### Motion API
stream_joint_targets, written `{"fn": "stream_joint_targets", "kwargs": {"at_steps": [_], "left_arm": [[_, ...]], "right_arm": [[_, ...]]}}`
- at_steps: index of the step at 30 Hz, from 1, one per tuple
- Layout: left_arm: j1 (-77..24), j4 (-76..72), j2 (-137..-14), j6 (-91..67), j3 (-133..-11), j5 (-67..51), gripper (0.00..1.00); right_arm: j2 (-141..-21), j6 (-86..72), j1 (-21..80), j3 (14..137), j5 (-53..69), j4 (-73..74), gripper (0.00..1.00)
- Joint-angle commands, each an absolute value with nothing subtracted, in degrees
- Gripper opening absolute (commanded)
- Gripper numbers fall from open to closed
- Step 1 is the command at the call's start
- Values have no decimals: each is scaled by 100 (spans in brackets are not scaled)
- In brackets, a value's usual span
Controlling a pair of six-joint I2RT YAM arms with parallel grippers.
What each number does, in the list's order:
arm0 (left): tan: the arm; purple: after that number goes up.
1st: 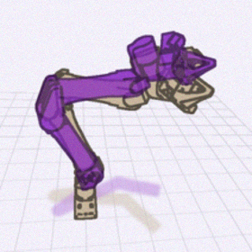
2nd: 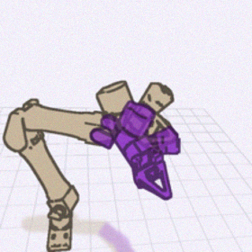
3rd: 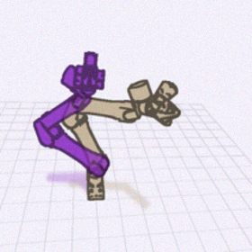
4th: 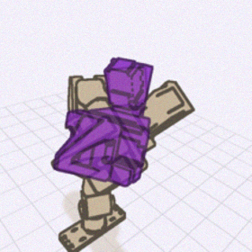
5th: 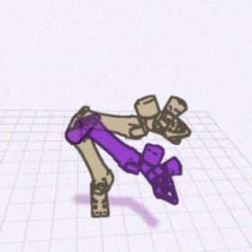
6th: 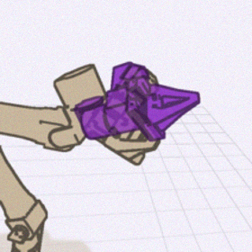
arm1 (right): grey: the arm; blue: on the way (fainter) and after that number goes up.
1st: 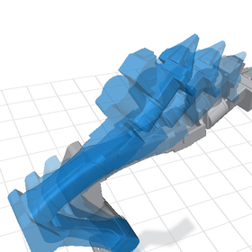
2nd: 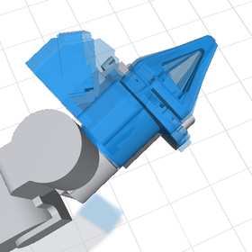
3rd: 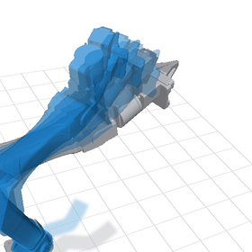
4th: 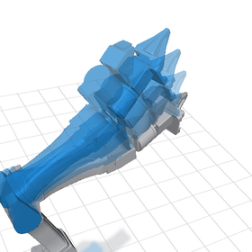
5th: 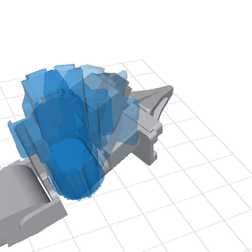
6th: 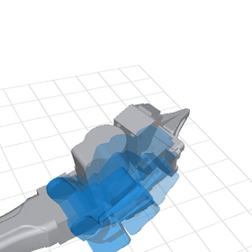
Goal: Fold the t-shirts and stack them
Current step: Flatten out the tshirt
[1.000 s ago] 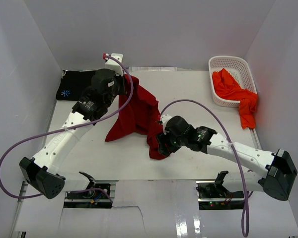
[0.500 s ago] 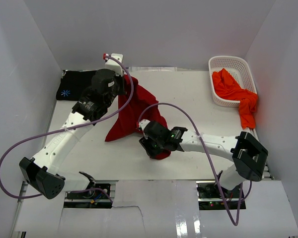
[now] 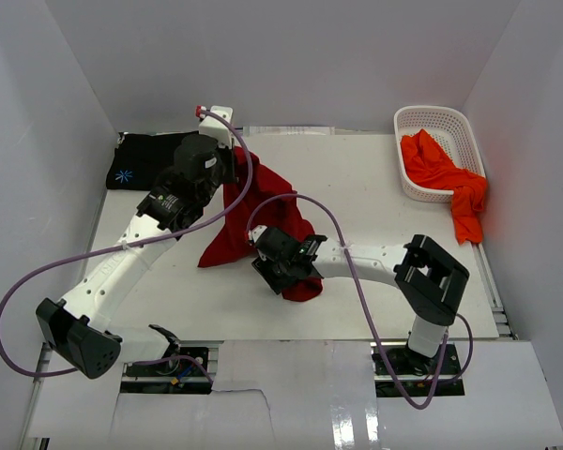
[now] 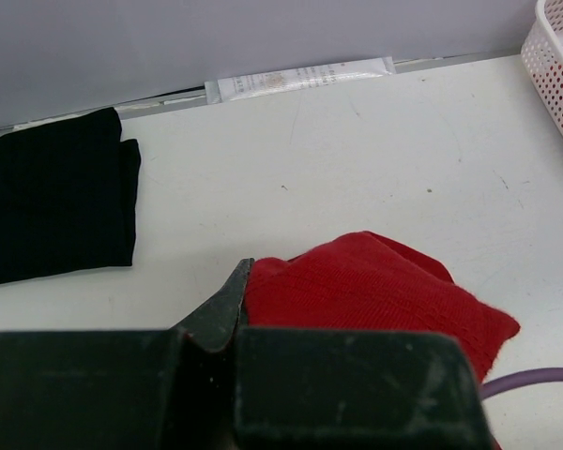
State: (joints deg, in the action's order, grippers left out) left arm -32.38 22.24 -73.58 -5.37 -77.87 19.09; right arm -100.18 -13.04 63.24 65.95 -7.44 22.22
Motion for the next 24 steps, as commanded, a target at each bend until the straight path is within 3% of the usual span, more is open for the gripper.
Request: {"fn": "stream_joint_targets", "kwargs": {"at_steps": [1,24], "left_arm": [[-3243,2074,-7032,-492,-7743,1986,0],[-3243,2004,-6899,-466,-7594,2030,0]], "right_arm": [[-10098,-1344,6179,6812,-914,2162,51],[-10239,-976,6021,6786,-2293,2830,51]]}}
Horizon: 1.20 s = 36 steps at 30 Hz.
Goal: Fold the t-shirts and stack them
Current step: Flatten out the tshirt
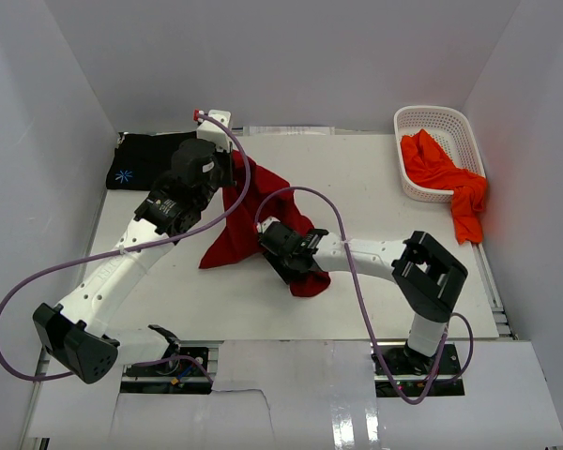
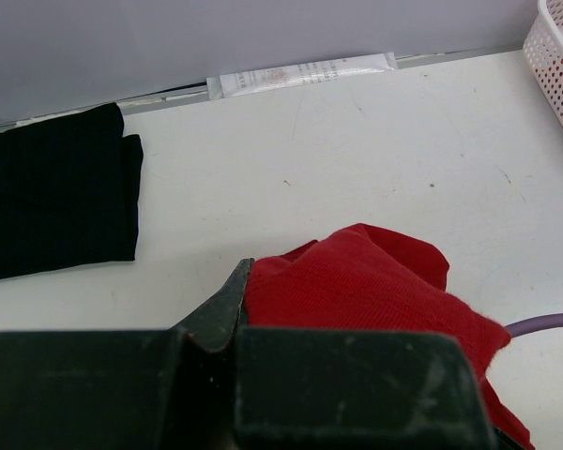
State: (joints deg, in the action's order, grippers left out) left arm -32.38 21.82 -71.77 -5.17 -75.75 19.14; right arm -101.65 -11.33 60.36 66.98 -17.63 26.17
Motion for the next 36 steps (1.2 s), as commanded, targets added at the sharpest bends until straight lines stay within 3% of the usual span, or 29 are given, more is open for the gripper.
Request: {"fn": "stream_joint_targets", "kwargs": {"at_steps": [1,4,5,7,10,14,20,30,36], "left_arm": [[-3243,2004,-6908,-466,-7585,2030,0],[-3243,2004,-6900,-492,-7576,2021,0],[-3243,2004,-6908,-501,-7567,2021,0],[-3243,1995,-6908,-518,-7559,2004,0],[-3243,1995,-6908,-519,-7559,2004,0],[-3243,2013,-6908,-510,-7594,2021,0],[-3234,2048,-6917,-475,-7629,2092,0],[-3234,2179,-6882,-606,-7805,2355,0],[-3234,2416,-6548,-914,-7848,3652,0]], "right_arm": [[-10274,-958,6021,6785,-2381,2926,51],[-10380,-949,6021,6724,-2478,3006,49],[-10389,-958,6021,6698,-2496,3006,44],[-10424,-975,6021,6680,-2522,3006,22],[-10503,-976,6021,6723,-2566,3067,8],[-10442,-1019,6012,6741,-2628,3111,8],[-8969,-1151,5565,7065,-1961,3357,8],[-7717,-853,3852,9245,-590,4614,8],[-7523,-905,2675,9386,-248,4658,8]]}}
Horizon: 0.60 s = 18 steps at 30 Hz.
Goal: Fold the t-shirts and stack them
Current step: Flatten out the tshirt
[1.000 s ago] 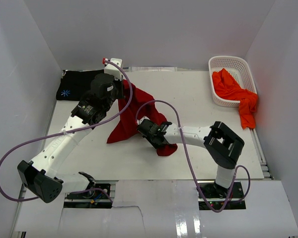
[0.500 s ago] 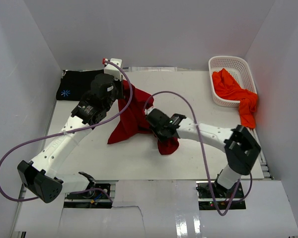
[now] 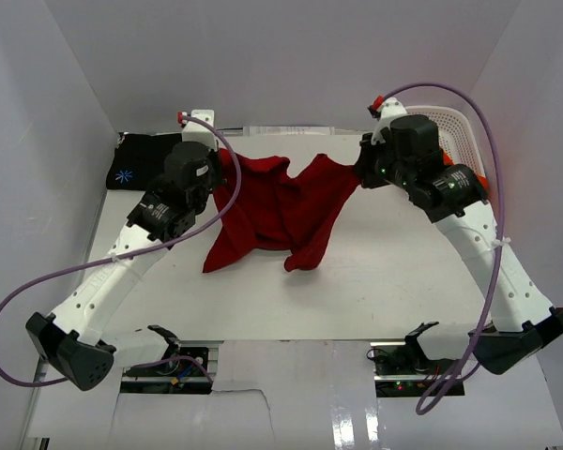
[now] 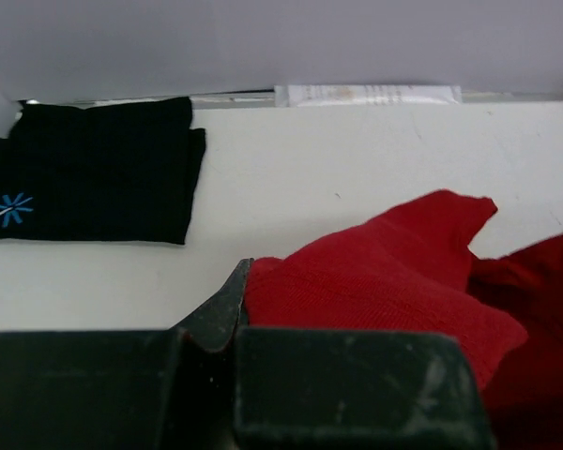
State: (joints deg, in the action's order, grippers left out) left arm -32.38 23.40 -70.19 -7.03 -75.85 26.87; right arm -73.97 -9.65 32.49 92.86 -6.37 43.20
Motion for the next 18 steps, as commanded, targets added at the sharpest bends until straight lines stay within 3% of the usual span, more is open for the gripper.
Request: {"fn": "stream_joint_targets", "kwargs": {"at_steps": [1,12,18], "left_arm": [[-3226,2460,-6443,-1010,-7927,3848,0],[-3208,3076,-6013,-1300,-8430,4922,0],[-3190,3164,-5713,-1573,-7981,4852,1]], "right_arm": [[-7550,-897,2533,9535,-150,4667,8],[-8060,-975,1565,11416,755,4913,8],[-7489,-1055,1564,11427,1036,4290,8]]}}
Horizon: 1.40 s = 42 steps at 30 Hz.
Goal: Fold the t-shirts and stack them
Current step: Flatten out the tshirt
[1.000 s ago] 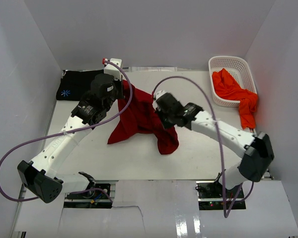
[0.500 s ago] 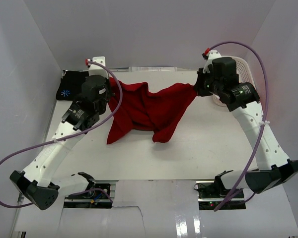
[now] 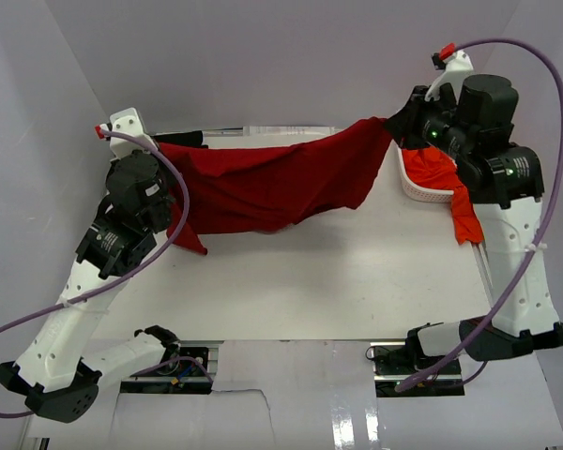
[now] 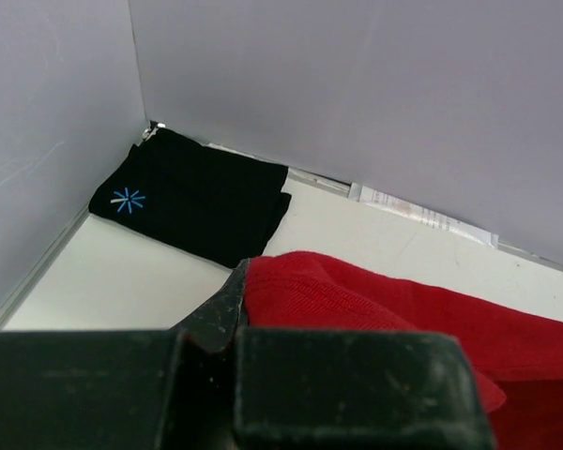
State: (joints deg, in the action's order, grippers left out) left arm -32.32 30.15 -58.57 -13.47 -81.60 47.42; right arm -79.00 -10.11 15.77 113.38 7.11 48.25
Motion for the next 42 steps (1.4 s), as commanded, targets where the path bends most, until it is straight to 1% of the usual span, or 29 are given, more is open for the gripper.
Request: {"fn": "stream_joint_targets", "kwargs": {"at_steps": [1,4,8,12,14,15,17,23,27,31,35,38,39,42], "left_arm": [[-3190,3173,-5617,-1617,-7824,4825,1],[-3182,3190,-5458,-1766,-7559,4755,1],[-3164,3453,-5335,-2021,-7462,4763,1],[-3164,3621,-5029,-2285,-7471,4816,0],[-3164,3394,-4521,-2233,-7227,4729,0],[-3164,2984,-4326,-2128,-7112,4659,0],[-3164,2499,-3870,-1900,-6892,4448,0],[-3164,1865,-3200,-1846,-7031,4009,0],[-3164,1460,-2778,-1785,-7092,3841,0],[-3164,1187,-2435,-1679,-7172,3797,0],[-3164,1282,-2399,-1757,-7295,3700,0],[-3164,1493,-2461,-1915,-7156,3770,0],[-3164,1538,-2487,-1968,-7067,3831,0],[-3164,1827,-2732,-2258,-6541,4043,0]], "right_arm": [[-7227,-1037,1564,11313,1089,4124,8],[-6857,-985,1564,11153,1213,3596,8],[-6680,-870,1564,11662,1344,3577,8],[-6233,-800,1564,11664,1362,3323,8],[-5767,-765,1564,11295,1354,3069,8],[-5444,-765,1564,11155,1327,2763,8],[-5161,-738,1564,10881,1248,2506,8],[-4606,-615,1564,11162,1091,1979,8],[-3940,-545,1556,10856,634,1337,8],[-3613,-501,1564,10793,299,985,8],[-3629,-729,1564,11003,517,984,8],[-3928,-992,1564,11083,676,1457,8],[-4120,-1054,1564,11022,712,1563,8],[-4419,-1457,1564,10268,650,1775,8]]}}
